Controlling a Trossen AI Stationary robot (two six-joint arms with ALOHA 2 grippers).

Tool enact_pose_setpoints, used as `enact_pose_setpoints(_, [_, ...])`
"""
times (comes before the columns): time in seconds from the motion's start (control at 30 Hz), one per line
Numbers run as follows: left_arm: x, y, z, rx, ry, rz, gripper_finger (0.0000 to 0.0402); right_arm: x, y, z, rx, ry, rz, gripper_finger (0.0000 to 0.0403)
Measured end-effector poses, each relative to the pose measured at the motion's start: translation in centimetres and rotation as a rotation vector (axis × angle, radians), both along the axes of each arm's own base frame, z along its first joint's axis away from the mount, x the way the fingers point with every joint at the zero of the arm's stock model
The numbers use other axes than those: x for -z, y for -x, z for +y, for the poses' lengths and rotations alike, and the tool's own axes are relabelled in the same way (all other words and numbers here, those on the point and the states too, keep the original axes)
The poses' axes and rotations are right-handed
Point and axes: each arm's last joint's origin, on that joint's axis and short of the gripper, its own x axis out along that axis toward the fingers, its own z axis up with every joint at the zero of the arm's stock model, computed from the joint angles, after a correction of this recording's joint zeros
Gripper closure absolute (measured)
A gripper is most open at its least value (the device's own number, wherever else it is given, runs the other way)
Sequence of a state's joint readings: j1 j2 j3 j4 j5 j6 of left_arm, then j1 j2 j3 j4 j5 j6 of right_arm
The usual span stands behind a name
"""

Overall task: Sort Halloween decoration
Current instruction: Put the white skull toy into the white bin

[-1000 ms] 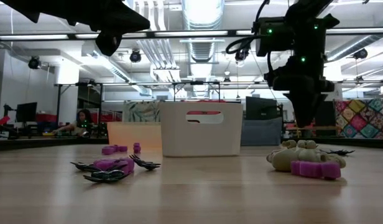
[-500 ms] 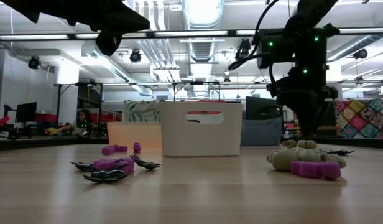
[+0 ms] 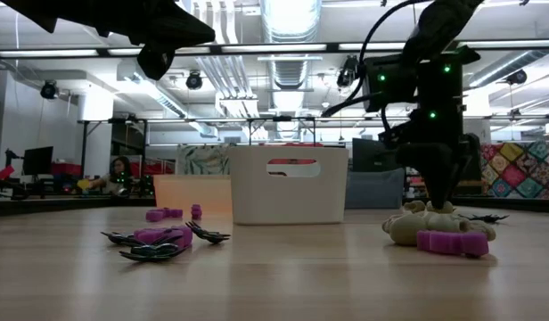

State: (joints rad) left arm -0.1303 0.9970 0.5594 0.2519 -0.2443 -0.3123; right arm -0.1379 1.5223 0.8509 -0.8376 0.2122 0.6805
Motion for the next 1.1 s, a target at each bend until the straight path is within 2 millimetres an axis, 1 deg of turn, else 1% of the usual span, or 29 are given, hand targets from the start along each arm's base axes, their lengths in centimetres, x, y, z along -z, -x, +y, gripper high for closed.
enact_pose_setpoints(0.27, [0.0, 0.0, 0.0, 0.0, 0.0, 0.0, 0.0402, 1.2, -0.6, -0.1, -0.014, 0.0, 0.011, 0.0284])
enact_pose_setpoints(0.43, [0.0, 0.0, 0.0, 0.0, 0.0, 0.0, 0.0402, 1.5, -0.8, -0.1, -0.024, -0.003, 0.026, 0.0303])
enact_pose_setpoints(0.67, [0.0, 0.0, 0.0, 0.0, 0.0, 0.0, 0.0402, 1.1, -0.6, -0.1, -0.026, -0.005, 0.009, 0.034])
enact_pose_setpoints(0.97, [0.0, 0.0, 0.0, 0.0, 0.002, 0.0, 0.0402, 0.6, -0.5, 0.0, -0.025, -0.013, -0.01, 0.0371])
enact_pose_setpoints(1.1, [0.0, 0.0, 0.0, -0.001, 0.005, 0.0, 0.0402, 0.1, -0.4, 0.0, -0.026, -0.028, -0.035, 0.0376])
